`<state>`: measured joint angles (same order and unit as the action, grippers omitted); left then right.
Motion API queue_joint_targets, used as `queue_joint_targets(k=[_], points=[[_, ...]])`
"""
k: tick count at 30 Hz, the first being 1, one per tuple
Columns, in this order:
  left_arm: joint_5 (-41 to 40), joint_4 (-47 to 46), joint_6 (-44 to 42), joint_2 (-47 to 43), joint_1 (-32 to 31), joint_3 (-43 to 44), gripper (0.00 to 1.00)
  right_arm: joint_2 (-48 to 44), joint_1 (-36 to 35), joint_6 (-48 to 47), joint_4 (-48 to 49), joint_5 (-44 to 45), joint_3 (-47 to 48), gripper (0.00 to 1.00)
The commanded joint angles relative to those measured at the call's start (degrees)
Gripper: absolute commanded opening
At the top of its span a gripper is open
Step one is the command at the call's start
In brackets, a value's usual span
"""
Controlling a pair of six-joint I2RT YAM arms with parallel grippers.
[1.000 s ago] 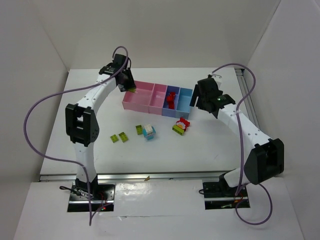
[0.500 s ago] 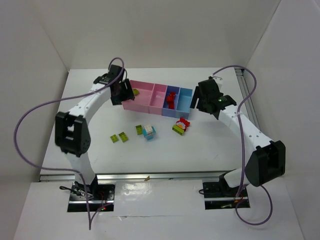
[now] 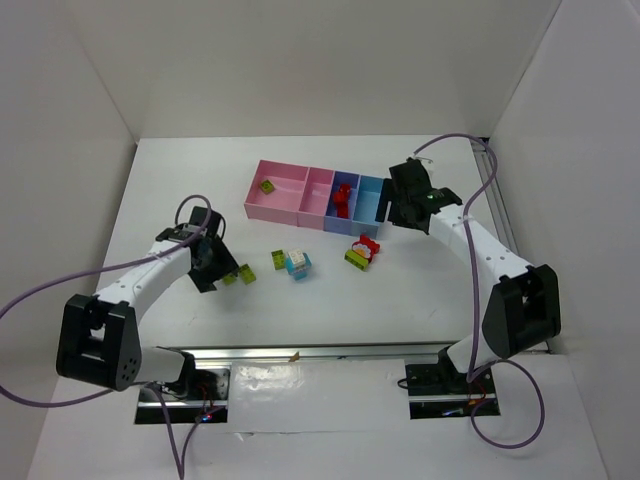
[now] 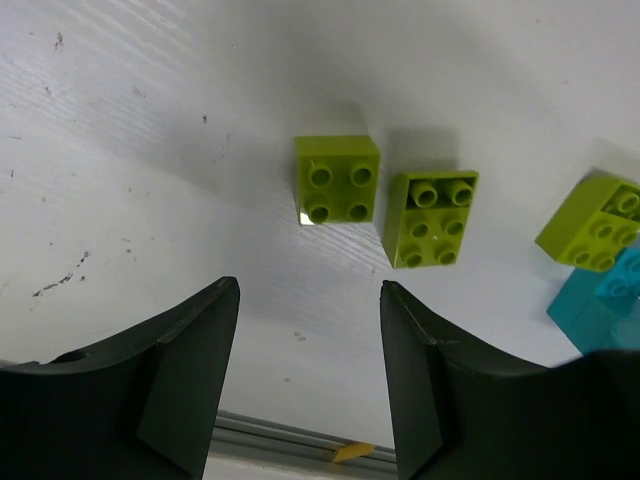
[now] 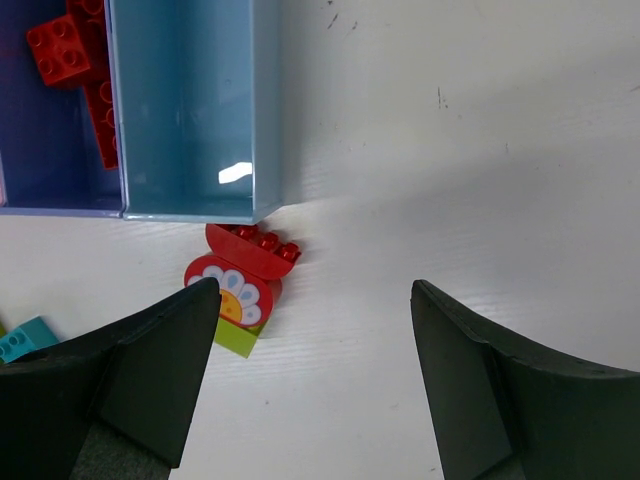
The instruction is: Sort the legos into containers by color
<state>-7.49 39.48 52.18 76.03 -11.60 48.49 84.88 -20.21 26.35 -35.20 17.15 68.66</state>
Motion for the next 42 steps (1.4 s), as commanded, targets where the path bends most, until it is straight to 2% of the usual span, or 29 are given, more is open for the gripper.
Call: queue_joint_targets(k=[1, 10, 17, 19, 22, 23, 26, 29, 32, 42], points=[[1.6, -3.8, 1.9, 1.7, 1.4, -1.7, 0.69, -0.4, 0.3, -1.0, 1.3, 0.4, 1.3, 0.84], [2.2, -8.4, 1.3, 7.3, 2.5, -1.7, 0.66, 0.1, 0.3, -0.5, 1.3, 0.4, 0.7, 0.84], [-1.0, -10.0, 1.3, 10.3, 2.5, -1.7, 0.62, 1.2, -0.3, -0.5, 1.3, 0.4, 0.7, 0.84], [-1.0, -10.0, 1.3, 10.3, 2.5, -1.7, 0.59, 1.3, -0.3, -0.5, 1.3, 0.4, 0.7, 0.84], [-2.3, -9.3, 0.7, 10.8, 2.5, 0.0, 0.48, 1.8, -0.3, -0.5, 1.8, 0.4, 0.7, 0.84], [-3.5, -8.6, -0.2, 10.2, 2.5, 1.5, 0.41, 1.8, -0.3, -0.5, 1.8, 0.4, 0.7, 0.84], [-5.3, -5.3, -2.2, 7.4, 1.1, 4.6, 0.37, 1.8, -0.3, -0.5, 1.8, 1.0, 0.7, 0.84], [-6.5, -4.0, -6.1, 5.8, -1.4, 10.7, 0.37, 1.3, -0.3, -0.5, 1.8, 1.0, 0.2, 0.84], [-3.9, -4.5, -9.2, 7.0, -2.2, 18.5, 0.38, 0.7, -0.3, -0.5, 1.8, 1.5, 0.2, 0.84], [1.1, -5.5, -11.1, 31.9, -3.8, 49.9, 0.41, -0.9, -0.3, 0.5, 0.4, 2.0, 0.7, 0.84]])
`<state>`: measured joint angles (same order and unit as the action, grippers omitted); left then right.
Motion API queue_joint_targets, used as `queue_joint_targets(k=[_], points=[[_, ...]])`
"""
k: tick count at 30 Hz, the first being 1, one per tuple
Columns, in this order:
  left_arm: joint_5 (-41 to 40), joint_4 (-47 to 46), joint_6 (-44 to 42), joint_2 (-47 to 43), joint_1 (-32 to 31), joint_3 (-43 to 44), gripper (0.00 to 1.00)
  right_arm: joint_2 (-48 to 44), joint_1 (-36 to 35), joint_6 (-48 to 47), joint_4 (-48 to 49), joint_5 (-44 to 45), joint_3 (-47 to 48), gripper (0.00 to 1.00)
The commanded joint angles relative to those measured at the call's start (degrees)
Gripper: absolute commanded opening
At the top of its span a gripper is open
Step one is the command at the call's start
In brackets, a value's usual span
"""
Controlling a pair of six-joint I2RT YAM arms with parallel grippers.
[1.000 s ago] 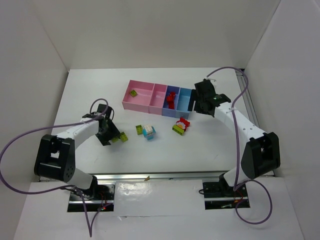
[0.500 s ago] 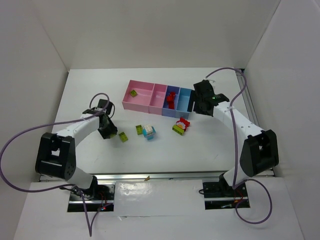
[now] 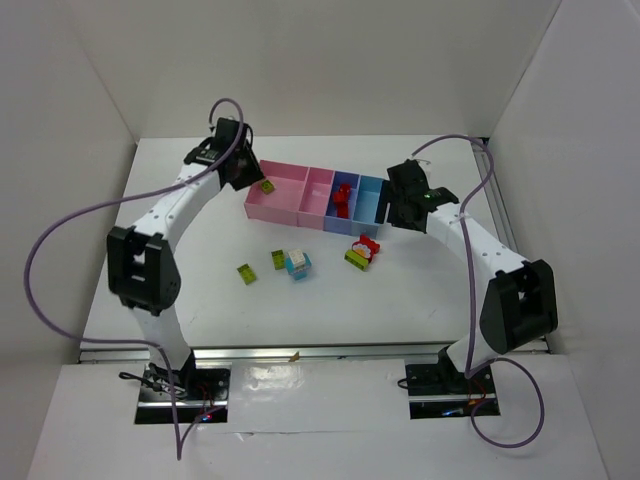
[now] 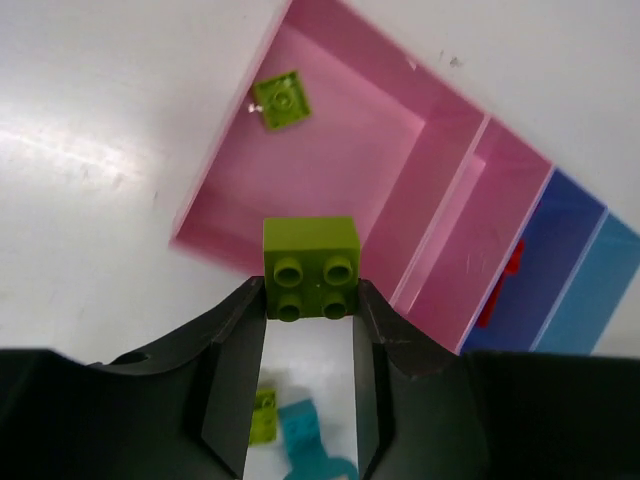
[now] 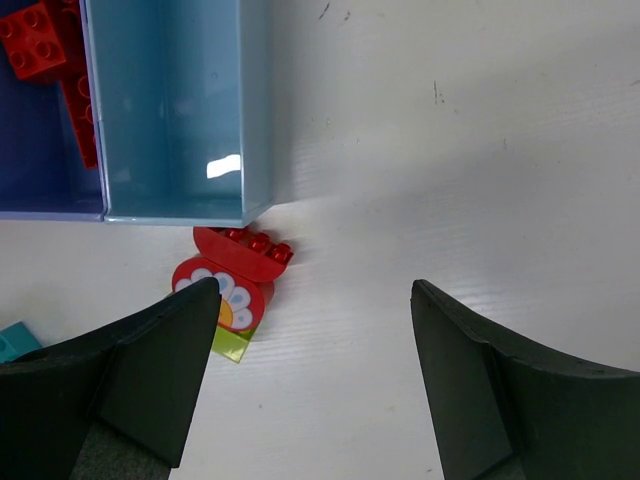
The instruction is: Sort the legos into containers by color
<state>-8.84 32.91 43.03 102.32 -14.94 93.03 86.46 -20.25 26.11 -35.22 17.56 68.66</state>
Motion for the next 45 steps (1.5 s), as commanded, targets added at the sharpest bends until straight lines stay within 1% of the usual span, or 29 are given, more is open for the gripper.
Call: queue_joint_targets(k=[1, 2, 3, 4, 5, 6, 7, 8, 9, 10, 11, 12, 13, 14, 15, 16, 17, 20, 24, 28, 31, 34, 36, 41, 43, 45], points=[[2.5, 1.6, -1.9, 9.9, -0.4, 7.8, 0.48, -2.4, -0.2, 0.8, -0.1, 1.6, 0.7, 0.84], [2.0, 2.2, -2.7, 11.9, -1.0, 13.1, 0.6, -2.4, -0.2, 0.8, -0.1, 2.3, 0.7, 0.84], [2.0, 4.3, -3.3, 13.8, -1.5, 15.7, 0.74, -3.0, -0.2, 0.8, -0.1, 2.3, 0.7, 0.84], [2.0, 5.6, -3.3, 17.3, -1.5, 18.3, 0.82, -3.0, -0.2, 0.8, -0.7, 2.3, 0.7, 0.84], [2.0, 7.1, -3.8, 18.5, -1.5, 22.6, 0.9, -3.6, -0.2, 0.8, -0.7, 2.3, 0.7, 0.84], [2.0, 9.3, -3.8, 19.0, -1.5, 23.7, 0.9, -3.6, -0.2, 0.8, -1.2, 2.3, 0.7, 0.84], [2.0, 9.4, -3.8, 17.8, -2.1, 22.4, 0.9, -3.6, -0.2, 0.8, -1.9, 2.9, 0.7, 0.84], [0.4, 9.4, -3.8, 16.3, -2.6, 20.4, 0.85, -3.6, -0.2, 0.8, -2.0, 3.4, 0.7, 0.84], [0.4, 8.7, -4.3, 14.2, -2.6, 17.9, 0.83, -4.3, -0.2, 0.8, -2.0, 3.4, 0.7, 0.84], [-0.1, 7.4, -4.4, 12.1, -2.6, 12.1, 0.82, -4.3, -0.2, 0.8, -2.0, 3.4, 0.1, 0.84], [-0.1, 7.4, -4.4, 7.5, -2.6, 9.0, 0.8, -4.3, -0.2, 0.8, -2.0, 3.4, -0.5, 0.84], [-0.1, 6.9, -3.7, 5.0, -3.2, 5.6, 0.8, -4.3, -0.2, 0.8, -1.4, 3.4, -0.5, 0.84], [-0.9, 6.9, -2.5, 2.6, -3.2, -1.4, 0.8, -4.3, 0.3, 0.8, -1.4, 3.4, -0.5, 0.84], [-0.9, 6.4, -2.0, 0.2, -3.9, -5.0, 0.8, -4.3, 0.3, 0.8, -1.4, 2.7, -1.1, 0.84], [-1.6, 6.4, -1.1, -4.5, -4.7, -8.4, 0.8, -3.6, 0.3, 0.8, -0.9, 2.7, -1.1, 0.84], [-1.6, 6.4, -0.2, -6.6, -4.7, -11.9, 0.82, -3.6, 0.3, 0.8, -0.2, 2.0, -1.1, 0.84], [-0.8, 4.6, 1.5, -8.5, -5.4, -18.5, 0.82, -2.9, 0.3, 0.8, -0.2, 1.2, -1.1, 0.84], [0.0, 2.2, 6.4, -13.5, -6.7, -28.8, 0.82, -1.3, 0.3, 0.8, 1.0, -0.2, -1.1, 0.84], [-1.7, 0.7, 12.5, -14.9, -7.2, -35.3, 0.81, 0.0, -0.2, 0.8, 1.0, -0.2, 0.8, 0.84], [-1.7, -0.2, 14.3, -13.6, -7.2, -36.6, 0.8, -0.5, -0.2, 0.8, 1.0, -0.2, 0.8, 0.84], [-2.8, 1.1, 17.3, -11.6, -7.2, -36.6, 0.78, -1.0, -0.2, 0.8, 0.5, 0.9, 0.2, 0.84], [-3.5, -0.6, 17.3, -10.3, -7.2, -38.5, 0.76, -1.7, -0.2, 0.8, 0.0, 0.9, -0.5, 0.84], [-4.1, -1.2, 17.3, -9.5, -7.2, -38.5, 0.72, -1.7, -0.2, 0.8, 0.0, 0.9, -0.5, 0.84], [-5.8, -1.2, 16.6, -9.0, -7.2, -37.4, 0.69, -1.7, -0.2, 0.8, 0.0, 0.9, -1.0, 0.84], [-5.8, -1.2, 15.2, -8.5, -7.2, -36.5, 0.63, -1.7, -0.2, 0.8, 0.0, 0.9, -1.0, 0.84], [-5.8, -1.2, 14.3, -7.9, -7.2, -35.2, 0.6, -1.7, -0.2, 0.8, 0.6, 0.9, -1.0, 0.84]])
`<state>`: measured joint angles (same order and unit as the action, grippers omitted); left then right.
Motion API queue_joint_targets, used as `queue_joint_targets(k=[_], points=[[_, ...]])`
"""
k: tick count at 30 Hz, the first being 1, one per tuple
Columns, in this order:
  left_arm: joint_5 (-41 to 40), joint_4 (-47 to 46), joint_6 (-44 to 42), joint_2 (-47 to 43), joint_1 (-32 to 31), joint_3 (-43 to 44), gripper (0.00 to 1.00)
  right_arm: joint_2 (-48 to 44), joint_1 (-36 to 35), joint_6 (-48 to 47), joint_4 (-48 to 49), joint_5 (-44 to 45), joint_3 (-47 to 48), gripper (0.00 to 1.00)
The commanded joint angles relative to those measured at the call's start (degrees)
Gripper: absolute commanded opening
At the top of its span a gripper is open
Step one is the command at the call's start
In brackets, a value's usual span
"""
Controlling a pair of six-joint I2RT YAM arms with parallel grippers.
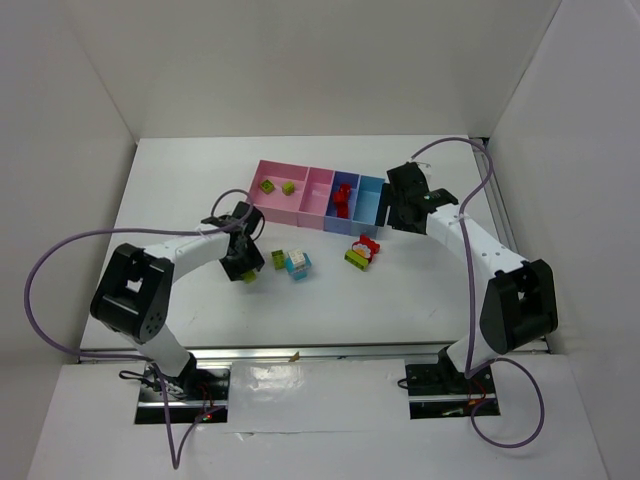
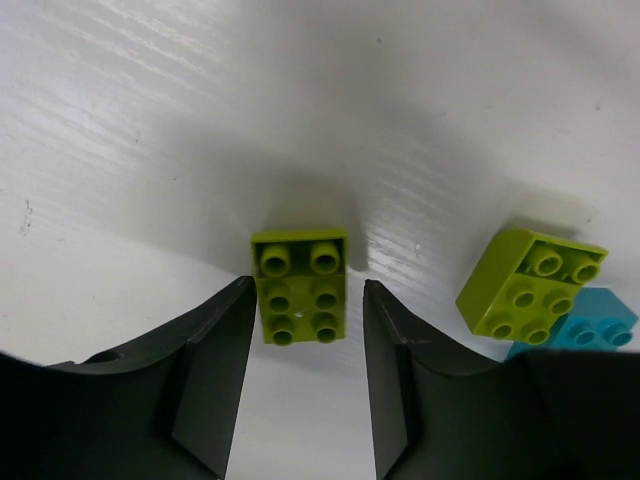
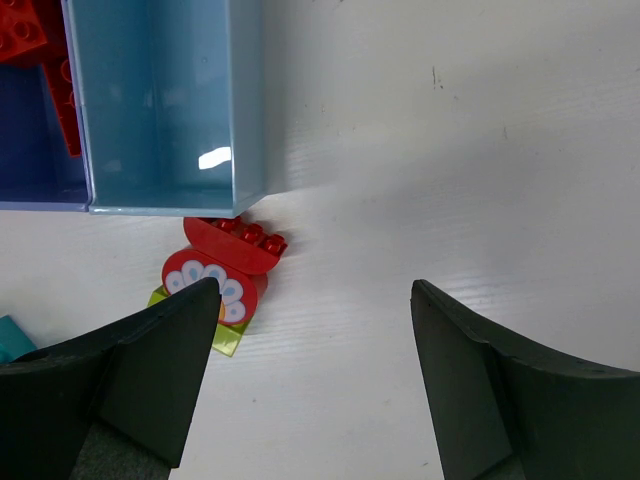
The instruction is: Sort the legos into containers by color
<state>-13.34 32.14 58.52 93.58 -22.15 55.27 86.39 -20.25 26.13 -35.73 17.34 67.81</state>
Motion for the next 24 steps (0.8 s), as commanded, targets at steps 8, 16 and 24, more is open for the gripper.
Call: queue_joint_targets(k=[8, 16, 24], points=[[-1.9, 1.3, -5.2, 0.3, 0.0, 7.1, 0.38, -1.7, -0.2, 0.2, 1.1, 2.3, -0.1, 0.84], [-3.1, 2.9, -11.3, -1.0, 0.0, 20.1, 0.37, -2.8, -0.2, 0.2, 0.6, 3.4, -0.8, 0.84], [1.0, 2.9, -13.6, 14.9, 2.0, 42.8, 0.41, -4.8, -0.2, 1.3, -0.6, 3.9, -0.8, 0.84]])
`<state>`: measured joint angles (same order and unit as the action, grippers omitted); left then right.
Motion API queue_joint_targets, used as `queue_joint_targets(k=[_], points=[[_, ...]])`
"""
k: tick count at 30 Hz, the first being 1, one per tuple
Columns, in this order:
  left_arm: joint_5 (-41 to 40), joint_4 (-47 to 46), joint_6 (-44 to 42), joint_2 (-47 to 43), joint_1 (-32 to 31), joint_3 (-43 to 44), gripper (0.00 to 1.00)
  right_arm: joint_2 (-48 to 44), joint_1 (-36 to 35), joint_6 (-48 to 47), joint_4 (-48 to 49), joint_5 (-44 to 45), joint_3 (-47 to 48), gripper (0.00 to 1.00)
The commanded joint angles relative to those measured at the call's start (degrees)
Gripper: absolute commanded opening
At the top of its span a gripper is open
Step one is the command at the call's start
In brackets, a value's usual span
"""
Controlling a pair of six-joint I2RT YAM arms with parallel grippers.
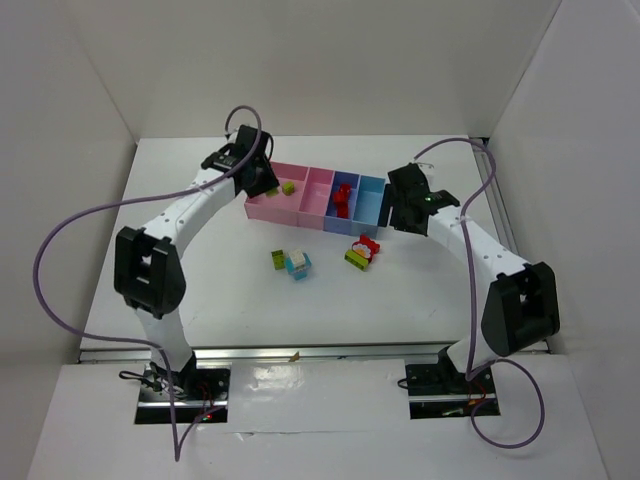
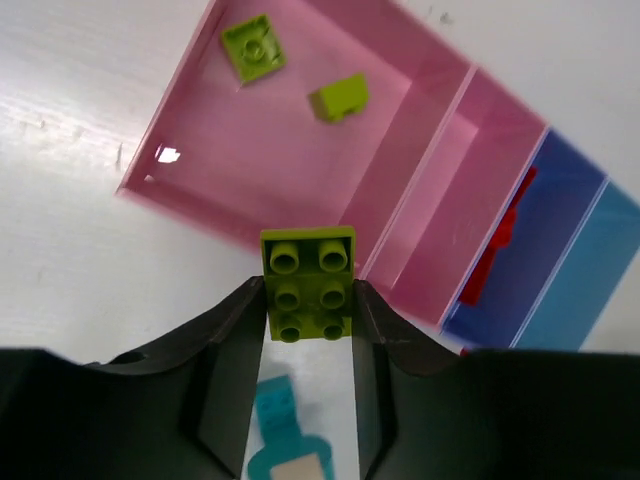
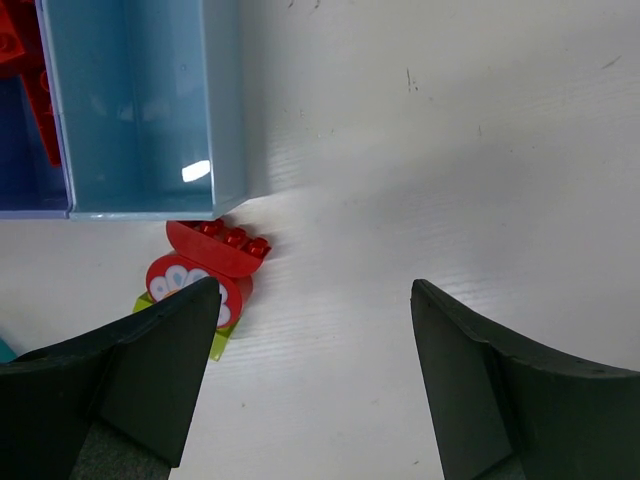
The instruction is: Sort the legos into containers by color
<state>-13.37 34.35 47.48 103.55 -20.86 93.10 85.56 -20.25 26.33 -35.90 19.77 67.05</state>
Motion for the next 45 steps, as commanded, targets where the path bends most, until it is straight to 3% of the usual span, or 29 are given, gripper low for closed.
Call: queue_joint_targets(k=[1, 2, 4, 5, 7, 14, 20, 30, 33, 40, 42, 45], points=[[1.8, 0.7, -4.1, 8.7, 0.7, 9.8, 0.53, -4.0, -0.2, 1.1, -0.4, 1.5, 0.0, 0.84], [2.4, 1.7, -4.7, 10.7, 0.7, 12.5, 0.82, -4.8, -0.2, 1.1, -0.4, 2.2, 0.0, 0.84], [2.9, 6.9, -5.4, 14.0, 0.7, 17.9, 0.91, -5.3, -0.2, 1.6, -1.7, 2.2, -0.6, 0.84], [2.4, 8.4, -5.4, 14.9, 0.7, 20.4, 0.91, -5.9, -0.2, 1.6, -1.7, 2.9, -0.6, 0.84], [1.3, 8.4, -5.9, 13.2, 0.7, 18.6, 0.87, -6.5, -0.2, 1.6, -1.7, 2.9, -1.2, 0.84], [0.7, 3.7, -2.1, -2.5, -2.2, -7.8, 0.77, -4.5, -0.2, 1.6, -0.7, 0.8, -1.8, 0.84], [5.6, 1.3, -0.2, -4.6, -3.6, -19.7, 0.77, -2.0, -0.2, 0.6, 0.5, -0.3, -0.4, 0.84], [8.6, -3.6, -0.3, 0.2, -4.8, -22.3, 0.78, -2.5, -0.2, 0.6, 0.0, -0.3, -0.5, 0.84], [9.6, -1.9, -1.0, 4.2, -4.8, -19.8, 0.75, -2.5, -0.2, 0.6, 0.0, 0.3, -1.0, 0.84], [5.0, -0.2, -0.3, 3.0, -5.9, -20.0, 0.59, -3.0, -0.2, 1.1, -0.6, 0.8, -1.0, 0.84], [3.4, 2.1, -0.3, 2.0, -5.9, -19.2, 0.47, -2.5, -0.2, 1.1, -0.6, 0.8, -1.0, 0.84], [1.2, 3.6, -0.9, -1.1, -5.9, -17.3, 0.38, -2.5, -0.2, 1.1, -0.6, 0.3, -1.0, 0.84]])
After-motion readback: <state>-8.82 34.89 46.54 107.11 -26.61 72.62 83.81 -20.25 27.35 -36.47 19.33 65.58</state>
